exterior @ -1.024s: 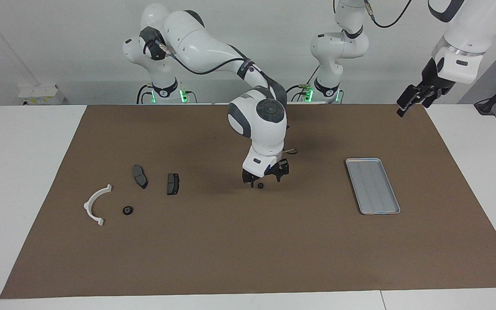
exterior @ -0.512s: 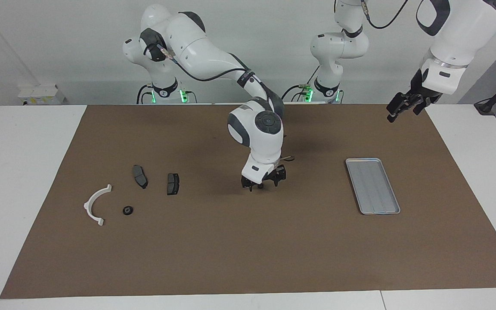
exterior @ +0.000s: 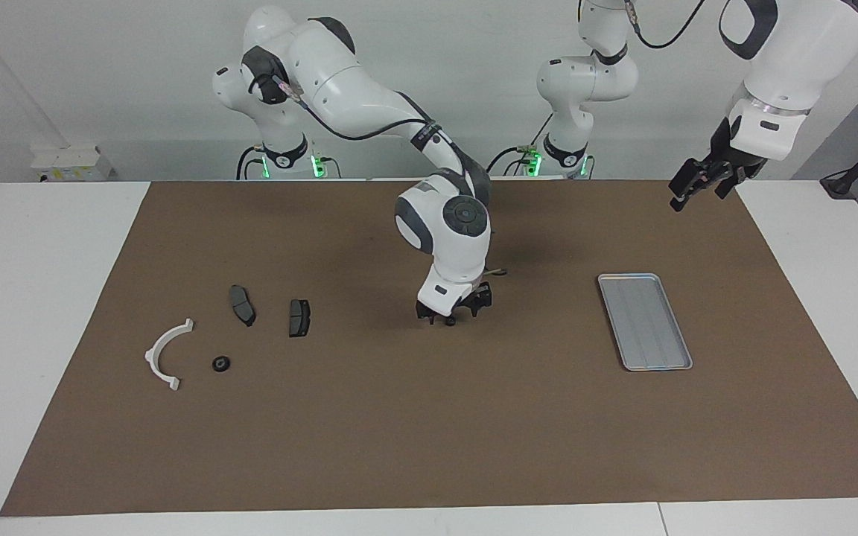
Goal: Place bearing gear from tray to pile
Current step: 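Carry the gear to the brake pads and lower it with the right gripper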
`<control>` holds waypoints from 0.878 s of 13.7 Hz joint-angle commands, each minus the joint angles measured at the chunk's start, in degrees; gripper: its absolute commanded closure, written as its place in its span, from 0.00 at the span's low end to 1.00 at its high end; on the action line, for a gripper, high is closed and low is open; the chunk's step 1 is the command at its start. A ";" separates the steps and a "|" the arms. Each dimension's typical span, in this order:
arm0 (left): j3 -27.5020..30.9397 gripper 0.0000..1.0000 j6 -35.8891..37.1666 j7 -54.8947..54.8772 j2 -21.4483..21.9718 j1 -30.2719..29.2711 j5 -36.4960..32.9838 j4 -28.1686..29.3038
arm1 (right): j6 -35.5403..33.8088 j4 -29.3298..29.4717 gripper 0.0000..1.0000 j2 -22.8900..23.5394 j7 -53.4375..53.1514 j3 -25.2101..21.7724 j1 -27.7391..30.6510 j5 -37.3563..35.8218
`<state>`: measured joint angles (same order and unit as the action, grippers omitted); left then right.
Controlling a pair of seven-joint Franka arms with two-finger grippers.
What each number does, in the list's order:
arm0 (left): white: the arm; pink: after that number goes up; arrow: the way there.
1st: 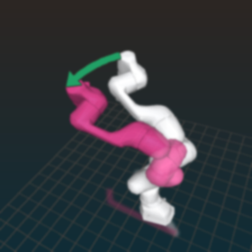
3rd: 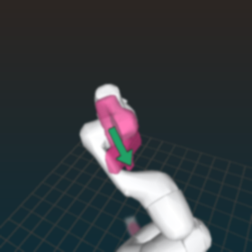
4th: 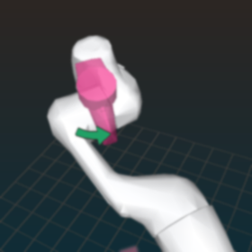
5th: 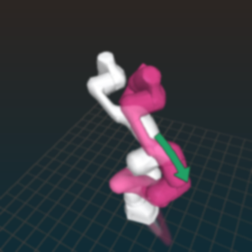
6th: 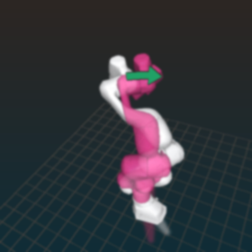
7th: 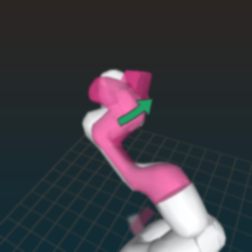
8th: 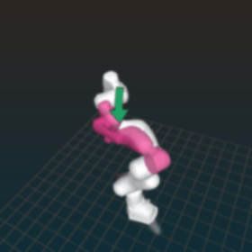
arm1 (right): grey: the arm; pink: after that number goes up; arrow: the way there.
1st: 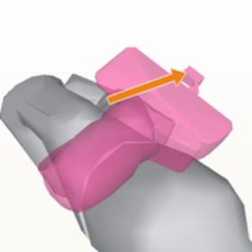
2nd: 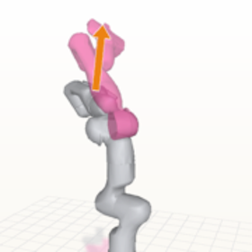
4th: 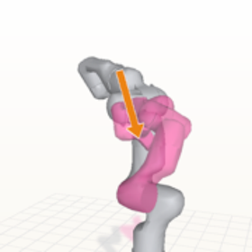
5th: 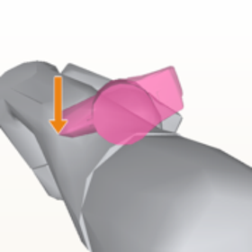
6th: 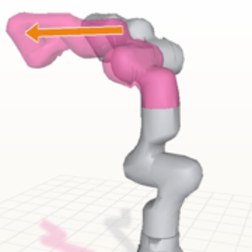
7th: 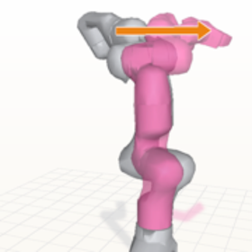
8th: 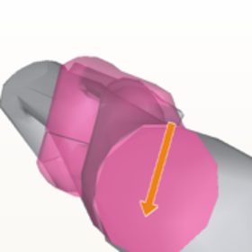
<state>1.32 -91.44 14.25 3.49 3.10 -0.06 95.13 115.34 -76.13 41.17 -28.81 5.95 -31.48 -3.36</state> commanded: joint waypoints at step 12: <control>-0.18 0.00 -0.76 -0.72 1.34 -0.11 0.59 0.14 | 5.24 -7.10 0.60 -3.38 -1.95 0.11 0.10 0.90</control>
<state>1.21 -91.85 14.00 3.70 3.12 0.09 94.22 118.71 -80.80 39.43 -29.22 5.95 -31.44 -3.32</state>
